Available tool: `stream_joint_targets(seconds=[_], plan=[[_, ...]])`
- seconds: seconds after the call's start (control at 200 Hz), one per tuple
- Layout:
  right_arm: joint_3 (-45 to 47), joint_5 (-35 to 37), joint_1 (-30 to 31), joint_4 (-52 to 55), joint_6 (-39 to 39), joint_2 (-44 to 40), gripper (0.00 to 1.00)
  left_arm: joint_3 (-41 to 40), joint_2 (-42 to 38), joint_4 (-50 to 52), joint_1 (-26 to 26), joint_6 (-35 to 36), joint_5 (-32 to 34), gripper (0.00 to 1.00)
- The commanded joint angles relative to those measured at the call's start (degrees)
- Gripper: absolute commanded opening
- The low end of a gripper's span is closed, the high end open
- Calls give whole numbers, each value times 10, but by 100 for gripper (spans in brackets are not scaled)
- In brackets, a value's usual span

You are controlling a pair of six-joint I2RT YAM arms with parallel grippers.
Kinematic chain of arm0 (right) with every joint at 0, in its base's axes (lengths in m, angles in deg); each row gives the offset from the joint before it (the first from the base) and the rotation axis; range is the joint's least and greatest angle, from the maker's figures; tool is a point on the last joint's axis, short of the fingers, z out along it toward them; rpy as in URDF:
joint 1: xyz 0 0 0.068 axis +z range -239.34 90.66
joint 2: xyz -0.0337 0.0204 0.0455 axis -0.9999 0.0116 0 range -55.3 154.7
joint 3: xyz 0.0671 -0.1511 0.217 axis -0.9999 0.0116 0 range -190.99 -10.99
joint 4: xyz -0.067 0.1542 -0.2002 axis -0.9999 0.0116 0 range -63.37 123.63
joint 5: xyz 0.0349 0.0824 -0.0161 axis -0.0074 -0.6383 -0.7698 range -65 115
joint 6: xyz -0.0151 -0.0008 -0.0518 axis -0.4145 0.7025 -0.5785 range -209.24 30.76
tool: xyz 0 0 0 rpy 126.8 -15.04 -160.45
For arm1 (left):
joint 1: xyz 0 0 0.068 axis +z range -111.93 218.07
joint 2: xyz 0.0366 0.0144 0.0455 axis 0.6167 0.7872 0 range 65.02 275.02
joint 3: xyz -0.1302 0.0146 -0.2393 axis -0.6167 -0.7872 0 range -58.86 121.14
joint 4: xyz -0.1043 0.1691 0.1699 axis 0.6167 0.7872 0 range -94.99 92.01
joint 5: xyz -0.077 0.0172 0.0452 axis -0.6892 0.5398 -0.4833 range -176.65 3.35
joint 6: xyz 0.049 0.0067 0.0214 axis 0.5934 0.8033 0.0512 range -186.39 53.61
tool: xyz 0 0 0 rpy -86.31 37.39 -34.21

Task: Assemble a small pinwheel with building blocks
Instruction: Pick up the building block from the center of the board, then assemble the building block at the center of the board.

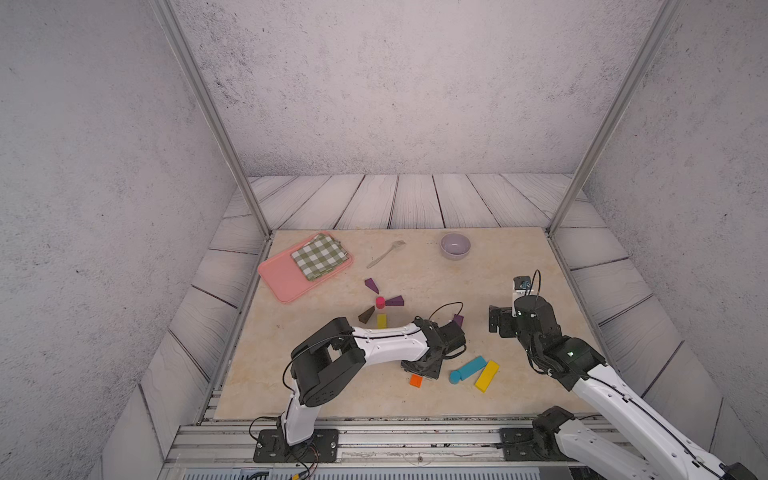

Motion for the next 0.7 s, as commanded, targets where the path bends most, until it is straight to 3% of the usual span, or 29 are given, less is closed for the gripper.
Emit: stream_joint_targets(seconds=[0.0,0.22,0.696], plan=[[7,5,-2,-3,4,-14,99,-57,-29,14,26,-50,20,15],[10,1,-3,-5,5,-16,99,-153,-103,-31,84,-104,8,11],[15,4,-2,-10,2,-23,99,-140,-79,-16,130,-94,14,10]])
